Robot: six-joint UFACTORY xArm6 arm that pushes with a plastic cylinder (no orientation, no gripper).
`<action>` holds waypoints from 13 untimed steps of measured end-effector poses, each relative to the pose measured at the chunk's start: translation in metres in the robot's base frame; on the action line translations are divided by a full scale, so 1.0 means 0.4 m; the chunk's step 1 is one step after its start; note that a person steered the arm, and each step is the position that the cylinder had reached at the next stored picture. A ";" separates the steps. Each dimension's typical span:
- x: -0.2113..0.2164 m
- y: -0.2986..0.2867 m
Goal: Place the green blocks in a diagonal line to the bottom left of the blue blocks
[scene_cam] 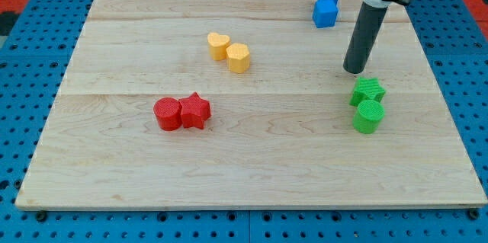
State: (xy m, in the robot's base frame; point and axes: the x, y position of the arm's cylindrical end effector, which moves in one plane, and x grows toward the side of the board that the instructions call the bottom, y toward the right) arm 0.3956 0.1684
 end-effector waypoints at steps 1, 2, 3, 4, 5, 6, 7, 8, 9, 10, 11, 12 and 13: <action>0.000 0.003; -0.006 0.200; 0.160 0.217; 0.242 0.102; 0.081 -0.035; -0.041 -0.148; 0.033 -0.031; 0.130 0.199; 0.286 0.155; 0.296 0.120; 0.187 0.020; 0.159 -0.010; 0.298 0.082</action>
State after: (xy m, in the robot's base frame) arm 0.5149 0.2014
